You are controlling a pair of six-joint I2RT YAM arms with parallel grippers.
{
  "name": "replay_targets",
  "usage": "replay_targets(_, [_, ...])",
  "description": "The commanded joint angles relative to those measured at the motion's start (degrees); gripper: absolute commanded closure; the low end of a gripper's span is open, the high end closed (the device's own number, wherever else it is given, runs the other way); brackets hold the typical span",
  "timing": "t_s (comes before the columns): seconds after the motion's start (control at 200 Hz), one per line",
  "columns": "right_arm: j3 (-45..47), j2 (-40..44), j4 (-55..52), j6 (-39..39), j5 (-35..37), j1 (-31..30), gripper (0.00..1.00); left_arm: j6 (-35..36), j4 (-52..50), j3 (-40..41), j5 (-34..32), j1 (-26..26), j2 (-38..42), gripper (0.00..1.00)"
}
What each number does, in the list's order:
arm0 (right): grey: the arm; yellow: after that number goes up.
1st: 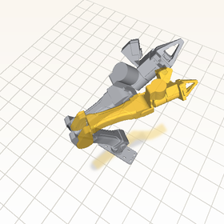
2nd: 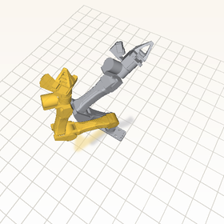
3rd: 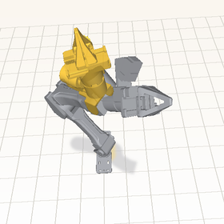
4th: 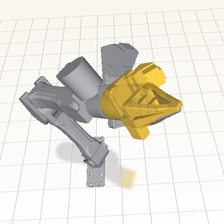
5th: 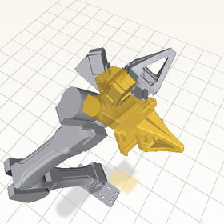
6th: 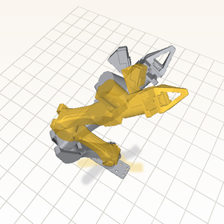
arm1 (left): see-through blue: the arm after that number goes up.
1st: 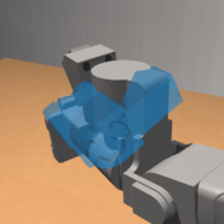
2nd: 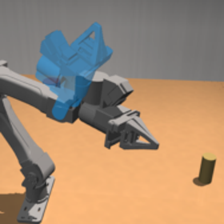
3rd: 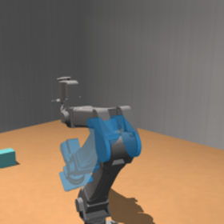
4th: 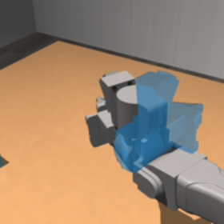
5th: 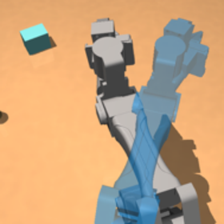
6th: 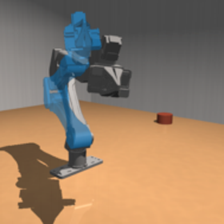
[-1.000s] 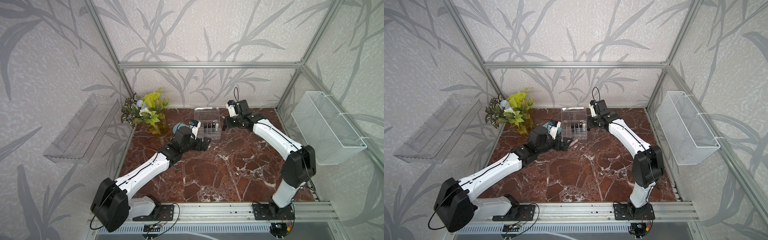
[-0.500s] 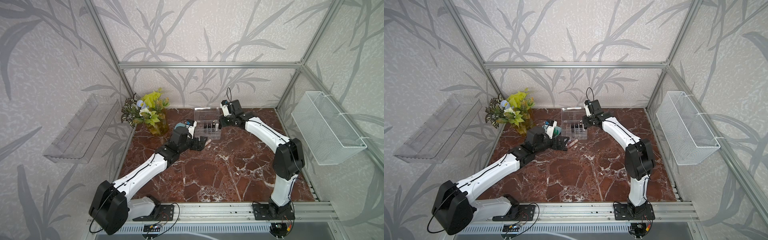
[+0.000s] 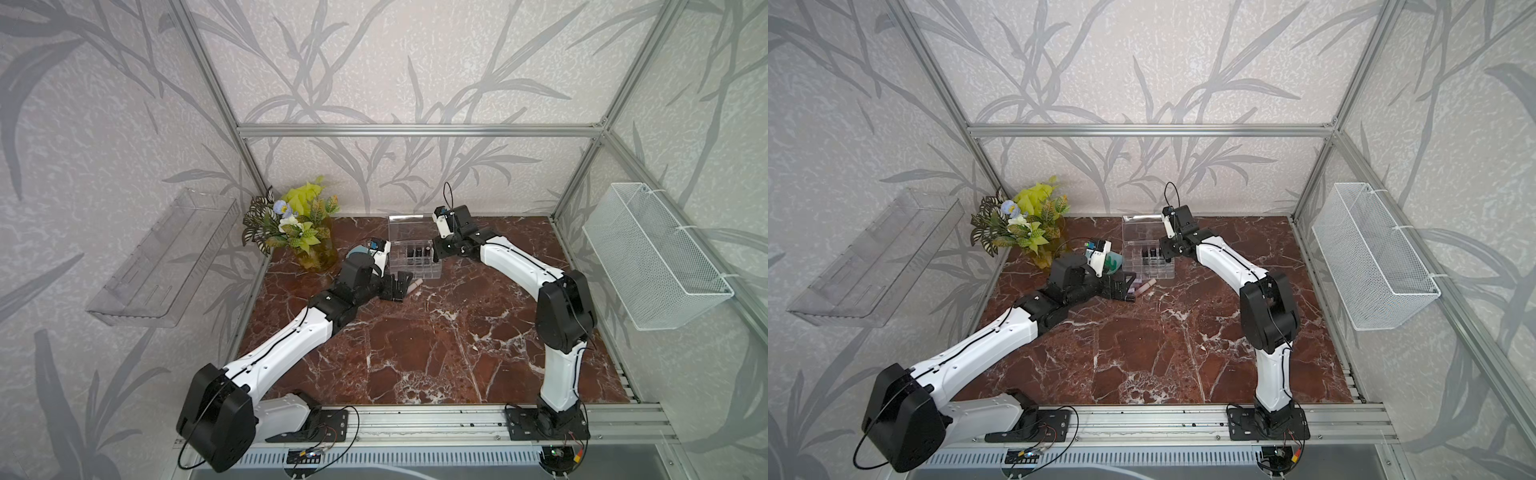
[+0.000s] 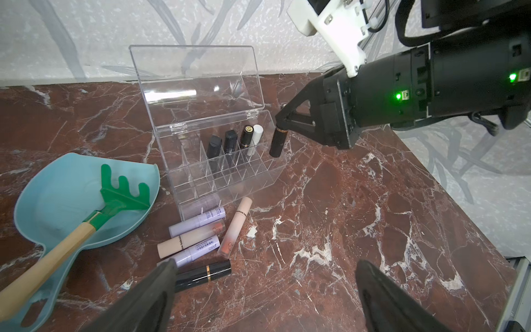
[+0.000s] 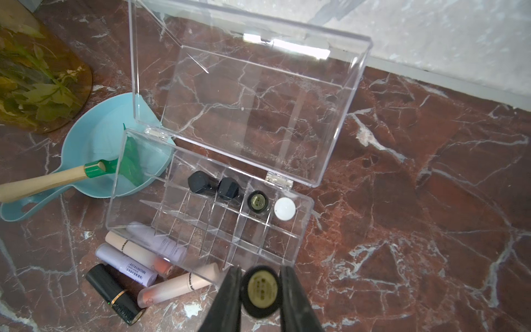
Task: Arrange the lipsticks in the organizer
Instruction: Place the lipstick in the storage box.
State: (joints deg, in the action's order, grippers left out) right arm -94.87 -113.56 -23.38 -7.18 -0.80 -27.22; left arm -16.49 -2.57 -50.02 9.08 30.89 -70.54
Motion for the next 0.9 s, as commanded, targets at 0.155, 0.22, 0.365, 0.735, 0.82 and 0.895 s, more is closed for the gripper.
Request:
replay_targets(0.155, [-2.0,-3.2,1.3,2.6,2.9,-0.2,0.8,1.1,-0.4,-0.7,0.9,-0.7,0.1,0.02])
replay_targets(0.22, [-2.0,-3.6,1.7,2.8,3.0,-0.2,0.8,1.2,-0.5,-0.8,0.9,-0.7,0.0,0.02])
replay_targets(0.365, [-1.9,-4.3,2.8,3.0,3.3,-0.2,0.79,1.3,-0.4,-0.7,1.1,-0.9,0.1,0.03])
replay_targets(0.735, [-1.8,-5.2,5.3,2.7,3.5,-0.1,0.79,1.5,-0.4,-0.2,1.4,-1.3,0.1,0.03])
replay_targets(0.82, [-1.8,-5.4,5.8,2.8,3.8,-0.2,0.78,1.4,-0.3,-0.2,1.4,-1.3,0.0,0.03])
replay_targets(0.895, [-2.0,-5.9,6.2,3.0,3.9,-0.1,0.78,1.4,-0.3,-0.2,1.6,-1.3,-0.2,0.03])
